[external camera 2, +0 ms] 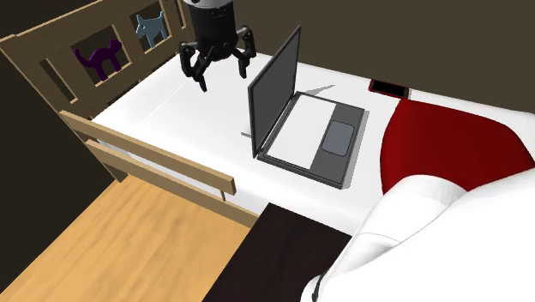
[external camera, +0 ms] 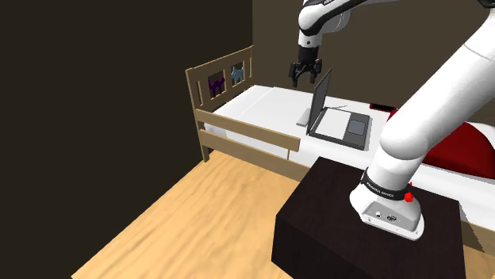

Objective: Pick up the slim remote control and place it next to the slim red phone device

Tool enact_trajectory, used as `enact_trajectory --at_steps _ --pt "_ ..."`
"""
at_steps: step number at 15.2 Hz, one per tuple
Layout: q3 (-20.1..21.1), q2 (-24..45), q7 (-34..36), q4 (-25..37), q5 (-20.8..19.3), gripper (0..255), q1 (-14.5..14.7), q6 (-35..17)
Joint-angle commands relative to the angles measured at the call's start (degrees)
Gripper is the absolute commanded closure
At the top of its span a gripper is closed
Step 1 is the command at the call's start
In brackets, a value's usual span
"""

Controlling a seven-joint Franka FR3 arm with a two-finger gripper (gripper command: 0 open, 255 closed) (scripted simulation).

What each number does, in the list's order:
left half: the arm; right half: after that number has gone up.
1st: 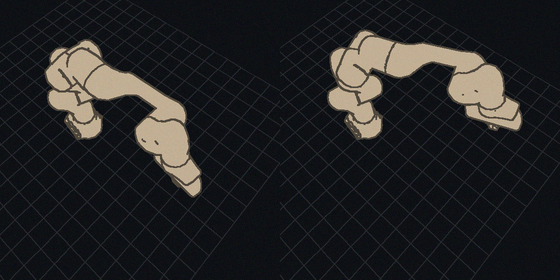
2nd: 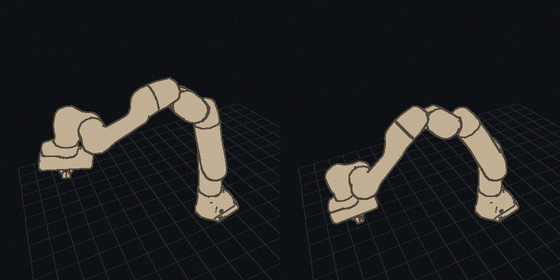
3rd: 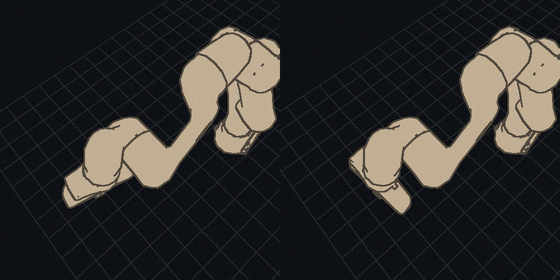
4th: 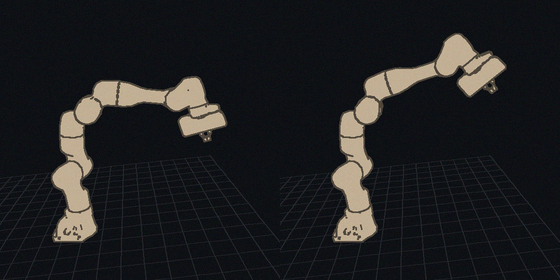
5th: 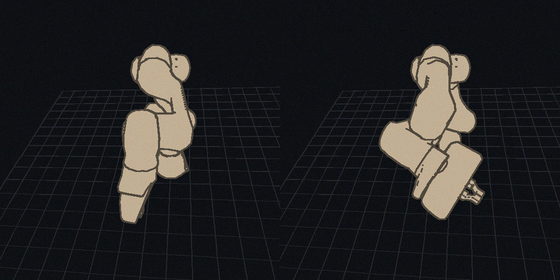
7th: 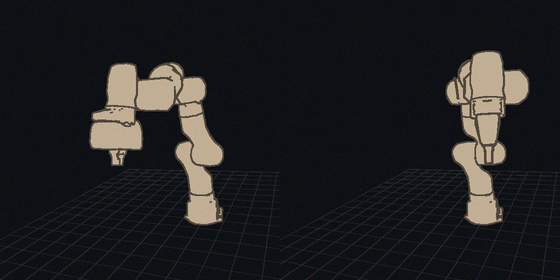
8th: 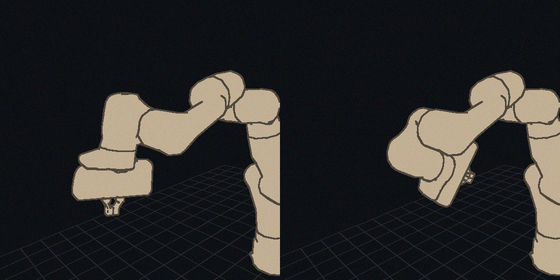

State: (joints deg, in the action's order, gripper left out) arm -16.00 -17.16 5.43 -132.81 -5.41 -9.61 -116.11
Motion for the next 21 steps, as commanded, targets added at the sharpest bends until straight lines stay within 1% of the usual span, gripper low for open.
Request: enact_trajectory --at_steps 1,6,12,16,21 --pt "-1.56 3.75 -0.64 1.06 0.57 0 -0.73 -2.76" --pt "-4.68 13.31 -2.41 4.97 3.57 0 -2.34 -8.14" --pt "-7.12 25.33 -5.49 11.39 9.42 0 -5.2 -12.79" --pt "-7.62 33.42 -7.55 16.72 13.9 0 -8.07 -14.67" --pt "-7.24 43.38 -9.31 24.54 19.0 0 -12.61 -15.74"
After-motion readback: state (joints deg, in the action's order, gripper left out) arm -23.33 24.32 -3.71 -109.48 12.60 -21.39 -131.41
